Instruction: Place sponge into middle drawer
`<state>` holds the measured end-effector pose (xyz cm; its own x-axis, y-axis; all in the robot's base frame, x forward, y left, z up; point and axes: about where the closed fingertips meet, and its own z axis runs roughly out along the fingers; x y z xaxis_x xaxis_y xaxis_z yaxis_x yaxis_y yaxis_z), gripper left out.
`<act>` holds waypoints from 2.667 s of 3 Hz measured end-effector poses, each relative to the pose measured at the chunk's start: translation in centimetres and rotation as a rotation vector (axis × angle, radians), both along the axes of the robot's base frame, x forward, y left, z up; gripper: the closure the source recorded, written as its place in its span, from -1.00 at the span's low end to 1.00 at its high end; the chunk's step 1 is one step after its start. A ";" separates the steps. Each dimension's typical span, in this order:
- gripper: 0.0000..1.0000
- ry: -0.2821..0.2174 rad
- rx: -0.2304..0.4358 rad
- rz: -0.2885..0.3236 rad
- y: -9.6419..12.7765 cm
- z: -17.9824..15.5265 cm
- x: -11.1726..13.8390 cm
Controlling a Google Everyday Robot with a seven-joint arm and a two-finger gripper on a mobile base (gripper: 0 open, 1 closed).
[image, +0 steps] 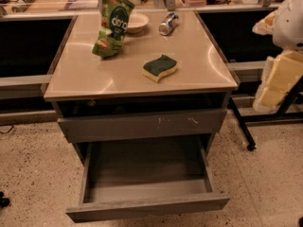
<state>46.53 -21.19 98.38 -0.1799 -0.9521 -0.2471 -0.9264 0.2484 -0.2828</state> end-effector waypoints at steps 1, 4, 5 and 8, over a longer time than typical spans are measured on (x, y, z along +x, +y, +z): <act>-1.00 -0.078 0.093 0.052 1.6 1.0 6.0; -1.00 -0.048 0.380 0.128 10.9 -2.5 20.7; -1.00 0.011 0.419 0.074 13.8 -5.7 23.2; -1.00 0.058 0.404 0.046 15.0 -10.6 25.4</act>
Offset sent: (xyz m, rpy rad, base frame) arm 0.2040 0.0681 0.0040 0.3871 -0.1306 0.1342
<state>71.90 -6.20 87.75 -0.1640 -0.7879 -0.5936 -0.9506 0.2871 -0.1184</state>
